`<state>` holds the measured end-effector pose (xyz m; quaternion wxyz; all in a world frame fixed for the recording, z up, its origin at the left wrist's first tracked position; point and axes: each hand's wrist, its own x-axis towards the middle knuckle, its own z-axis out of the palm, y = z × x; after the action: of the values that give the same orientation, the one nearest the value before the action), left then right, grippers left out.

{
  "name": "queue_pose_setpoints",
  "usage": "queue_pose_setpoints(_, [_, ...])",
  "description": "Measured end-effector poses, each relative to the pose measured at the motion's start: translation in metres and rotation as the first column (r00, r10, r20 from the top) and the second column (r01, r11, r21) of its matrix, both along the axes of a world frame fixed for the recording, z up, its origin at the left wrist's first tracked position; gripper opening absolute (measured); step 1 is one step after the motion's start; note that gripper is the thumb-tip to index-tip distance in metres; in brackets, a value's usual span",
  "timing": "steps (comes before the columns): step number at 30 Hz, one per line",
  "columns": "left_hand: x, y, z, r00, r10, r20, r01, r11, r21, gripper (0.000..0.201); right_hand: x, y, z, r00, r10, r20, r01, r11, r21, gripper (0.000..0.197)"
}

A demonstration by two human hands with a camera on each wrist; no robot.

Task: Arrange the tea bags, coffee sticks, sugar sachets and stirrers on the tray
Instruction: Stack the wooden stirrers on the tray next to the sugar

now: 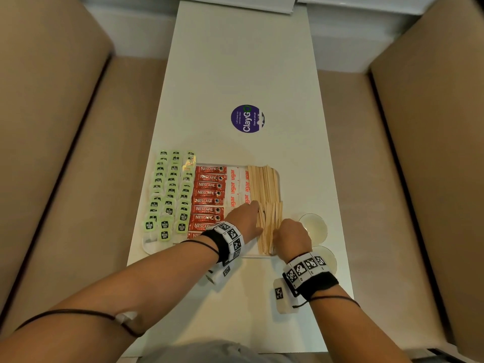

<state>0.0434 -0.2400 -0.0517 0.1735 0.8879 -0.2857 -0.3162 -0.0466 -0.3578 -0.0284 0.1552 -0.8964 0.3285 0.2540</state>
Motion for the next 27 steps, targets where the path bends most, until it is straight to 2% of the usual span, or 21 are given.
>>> queue_pose_setpoints(4, [-0.001,-0.001,0.0,1.0,-0.004,-0.013,0.004,1.0,0.005,0.051,-0.012,0.002,-0.003,0.999,0.037,-0.026,-0.037,0.999,0.026,0.005])
queue_pose_setpoints(10, [-0.001,-0.003,0.001,1.0,-0.009,-0.008,0.009,1.0,0.003,0.051,-0.022,0.006,-0.013,0.997,0.043,0.062,-0.046,0.998,0.045,0.012])
queue_pose_setpoints(15, [-0.001,0.0,0.002,1.0,-0.006,0.006,0.006,1.0,0.017,0.051,-0.028,0.009,-0.014,0.992,0.044,0.121,-0.054,0.995,0.081,0.022])
queue_pose_setpoints(18, [0.0,0.002,0.003,1.0,-0.005,0.024,0.004,1.0,0.016,0.052,-0.026,0.01,-0.014,0.979,0.026,0.202,-0.055,0.989,0.135,0.037])
queue_pose_setpoints(20, [0.001,0.002,0.004,0.999,-0.004,0.033,0.004,1.0,0.017,0.052,-0.024,0.011,-0.014,0.98,0.061,0.191,-0.086,0.988,0.129,0.044])
queue_pose_setpoints(23, [0.003,0.003,0.005,0.999,-0.003,0.033,0.003,1.0,0.015,0.054,-0.026,0.013,-0.012,0.984,0.08,0.157,-0.1,0.987,0.126,0.044])
queue_pose_setpoints(27, [0.013,0.004,0.004,0.996,0.066,0.055,-0.064,0.998,-0.022,0.053,-0.024,0.011,-0.009,0.98,0.073,0.186,-0.102,0.983,0.153,0.047])
